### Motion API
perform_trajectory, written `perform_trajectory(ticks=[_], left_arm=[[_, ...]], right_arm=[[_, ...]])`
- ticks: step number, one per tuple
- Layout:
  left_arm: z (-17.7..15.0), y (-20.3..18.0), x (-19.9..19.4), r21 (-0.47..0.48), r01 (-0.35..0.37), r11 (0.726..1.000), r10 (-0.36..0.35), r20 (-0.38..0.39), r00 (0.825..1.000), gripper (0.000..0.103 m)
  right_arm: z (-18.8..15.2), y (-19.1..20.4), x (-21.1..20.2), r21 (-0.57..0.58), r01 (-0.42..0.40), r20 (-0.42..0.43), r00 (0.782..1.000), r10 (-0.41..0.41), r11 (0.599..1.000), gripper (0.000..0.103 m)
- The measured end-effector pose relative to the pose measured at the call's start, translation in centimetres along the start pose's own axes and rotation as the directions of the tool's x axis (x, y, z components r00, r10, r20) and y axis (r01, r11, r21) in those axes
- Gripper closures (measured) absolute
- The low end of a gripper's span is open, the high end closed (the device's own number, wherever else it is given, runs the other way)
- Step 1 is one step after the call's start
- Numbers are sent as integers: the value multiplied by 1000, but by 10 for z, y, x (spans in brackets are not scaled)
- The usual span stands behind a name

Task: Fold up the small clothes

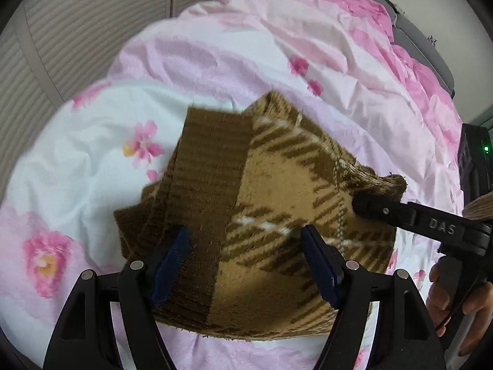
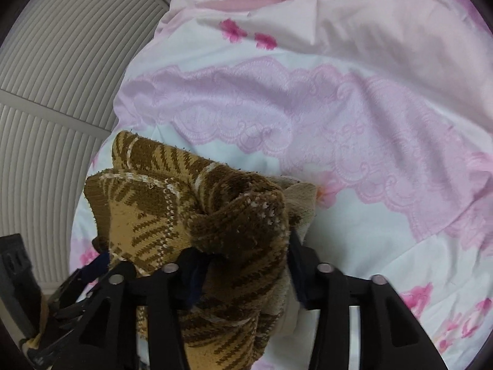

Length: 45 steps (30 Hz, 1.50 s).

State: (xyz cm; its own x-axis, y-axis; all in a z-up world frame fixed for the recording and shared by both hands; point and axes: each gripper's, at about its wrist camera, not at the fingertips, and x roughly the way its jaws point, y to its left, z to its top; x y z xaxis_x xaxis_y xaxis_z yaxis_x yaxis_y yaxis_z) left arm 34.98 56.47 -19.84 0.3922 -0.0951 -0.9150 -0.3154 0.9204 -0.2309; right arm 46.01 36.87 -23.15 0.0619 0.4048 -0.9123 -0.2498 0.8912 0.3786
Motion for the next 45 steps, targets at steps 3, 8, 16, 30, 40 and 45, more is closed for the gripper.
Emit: perform_trajectory(ticks=[3, 8, 16, 30, 40, 45], left_arm=[[2, -1, -19, -11, 13, 1000, -12, 32, 999, 28], [-4, -9, -42, 24, 4, 1000, -5, 48, 999, 28], [-45, -55, -112, 152, -32, 988, 6, 169, 986, 18], [-189, -177, -224, 376, 30, 926, -130, 243, 961, 4], [-293, -240, -276, 442, 22, 897, -146, 248, 958, 4], [-339, -258, -295, 447, 7, 894, -140, 266, 954, 4]], right_arm=[[-2, 2, -19, 6, -12, 20, 1000, 12, 1000, 36], [-11, 7, -59, -19, -17, 103, 995, 19, 1000, 36], [-78, 15, -144, -129, 126, 290, 953, -84, 984, 26], [-285, -58, -307, 115, 297, 435, 843, -317, 948, 23], [-421, -102, -379, 219, 329, 472, 788, -395, 919, 23], [-475, -117, -409, 230, 329, 495, 771, -401, 916, 23]])
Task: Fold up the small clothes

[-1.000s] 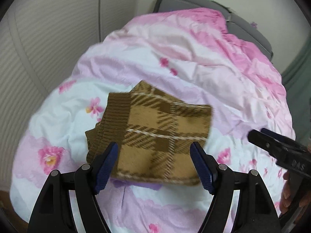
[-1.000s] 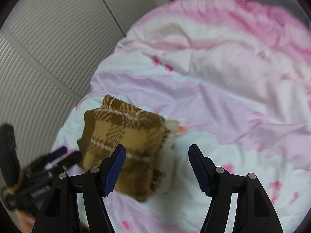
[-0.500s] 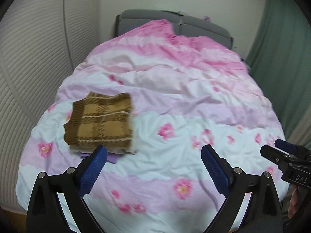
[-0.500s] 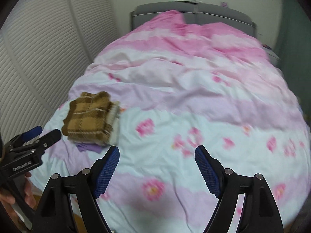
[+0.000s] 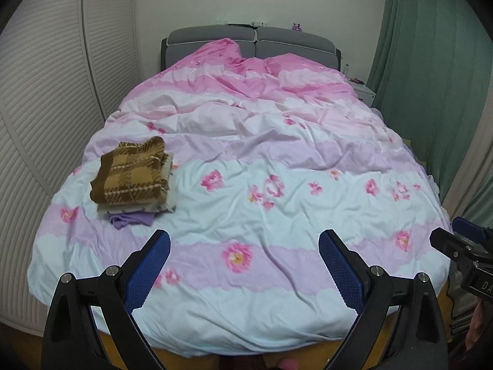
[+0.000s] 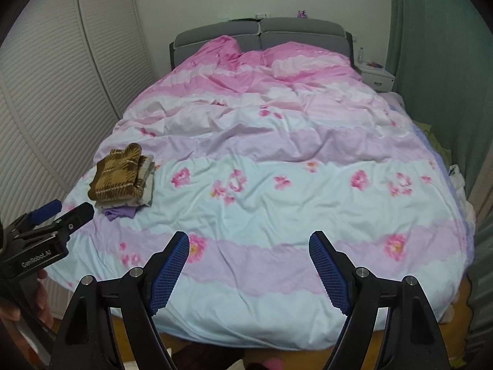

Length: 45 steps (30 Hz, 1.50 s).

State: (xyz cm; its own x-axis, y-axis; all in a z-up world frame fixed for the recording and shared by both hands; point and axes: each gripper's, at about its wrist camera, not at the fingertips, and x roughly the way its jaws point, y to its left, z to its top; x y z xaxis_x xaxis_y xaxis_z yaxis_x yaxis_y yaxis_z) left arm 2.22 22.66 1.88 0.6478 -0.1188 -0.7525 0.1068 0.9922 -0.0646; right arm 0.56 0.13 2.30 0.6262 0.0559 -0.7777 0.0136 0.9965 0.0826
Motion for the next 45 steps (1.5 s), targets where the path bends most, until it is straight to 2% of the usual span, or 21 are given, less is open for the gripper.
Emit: perform_trajectory(ticks=[7, 15, 24, 45], left_arm=[[-27, -38, -35, -6, 0, 1000, 0, 23, 1000, 4], [-36, -60, -59, -6, -3, 1000, 3, 55, 998, 0], [-37, -74, -70, 11, -6, 1000, 5, 73, 997, 0], [-40, -79, -74, 4, 4, 1000, -4, 78, 997, 0]], right_arm=[[-27, -36, -46, -10, 16, 43, 999, -16, 1000, 23], [-43, -57, -74, -5, 10, 77, 997, -10, 1000, 23], [-49, -67, -84, -3, 6, 93, 996, -5, 1000, 23], [-51, -71, -90, 4, 1, 95, 995, -1, 1000, 23]])
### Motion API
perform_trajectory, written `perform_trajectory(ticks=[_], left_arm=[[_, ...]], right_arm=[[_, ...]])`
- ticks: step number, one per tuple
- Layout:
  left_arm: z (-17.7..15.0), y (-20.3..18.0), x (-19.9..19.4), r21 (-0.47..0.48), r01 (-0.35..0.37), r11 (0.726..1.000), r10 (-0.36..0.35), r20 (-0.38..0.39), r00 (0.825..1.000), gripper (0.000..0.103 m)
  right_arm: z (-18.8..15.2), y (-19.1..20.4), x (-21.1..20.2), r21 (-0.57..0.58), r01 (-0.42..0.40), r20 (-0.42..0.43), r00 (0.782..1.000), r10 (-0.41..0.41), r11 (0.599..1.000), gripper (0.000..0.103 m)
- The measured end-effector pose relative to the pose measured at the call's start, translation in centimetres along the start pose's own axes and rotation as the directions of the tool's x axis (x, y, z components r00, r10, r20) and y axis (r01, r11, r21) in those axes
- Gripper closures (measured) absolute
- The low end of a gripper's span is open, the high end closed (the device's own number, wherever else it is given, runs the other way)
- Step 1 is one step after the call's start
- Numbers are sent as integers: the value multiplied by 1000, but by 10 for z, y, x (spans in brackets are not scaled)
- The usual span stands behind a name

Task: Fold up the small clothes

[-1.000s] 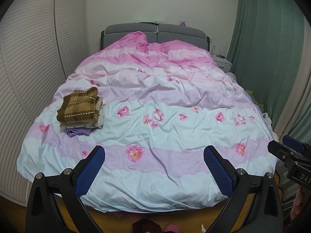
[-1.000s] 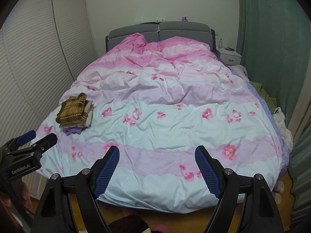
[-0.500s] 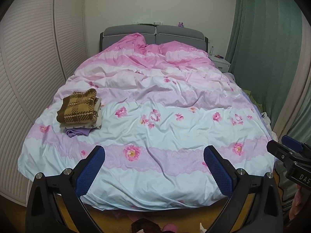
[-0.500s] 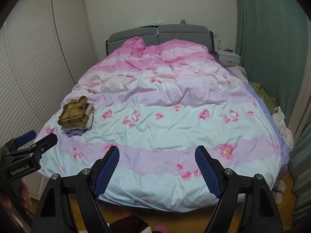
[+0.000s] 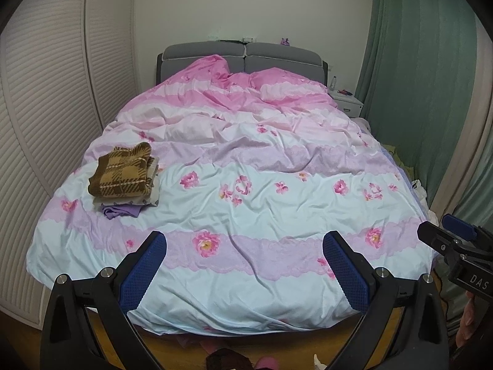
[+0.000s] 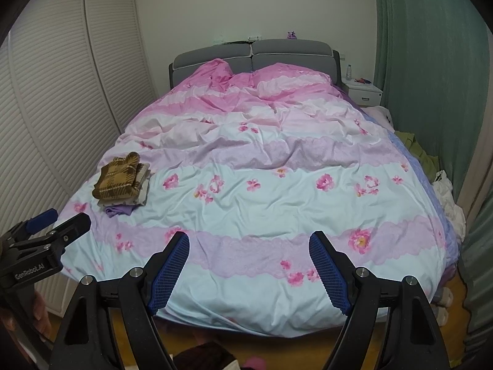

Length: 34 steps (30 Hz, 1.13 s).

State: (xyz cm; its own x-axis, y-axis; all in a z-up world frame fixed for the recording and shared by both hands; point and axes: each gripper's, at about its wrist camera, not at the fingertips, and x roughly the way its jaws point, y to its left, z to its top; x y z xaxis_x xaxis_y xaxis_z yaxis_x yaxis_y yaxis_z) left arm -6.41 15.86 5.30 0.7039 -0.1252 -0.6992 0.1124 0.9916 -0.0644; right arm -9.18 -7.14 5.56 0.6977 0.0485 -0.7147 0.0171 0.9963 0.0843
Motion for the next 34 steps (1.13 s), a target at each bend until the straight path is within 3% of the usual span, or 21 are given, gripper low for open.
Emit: perform_trajectory(ticks=[19, 34], left_arm=[[2, -18, 1, 39, 13, 999, -13, 7, 1000, 0], [3, -16, 5, 15, 6, 1000, -6, -6, 1000, 0]], right_arm=[[2, -4, -3, -1, 3, 0, 1000, -3, 1000, 23], [3, -8, -2, 9, 19, -10, 1000, -19, 1000, 23]])
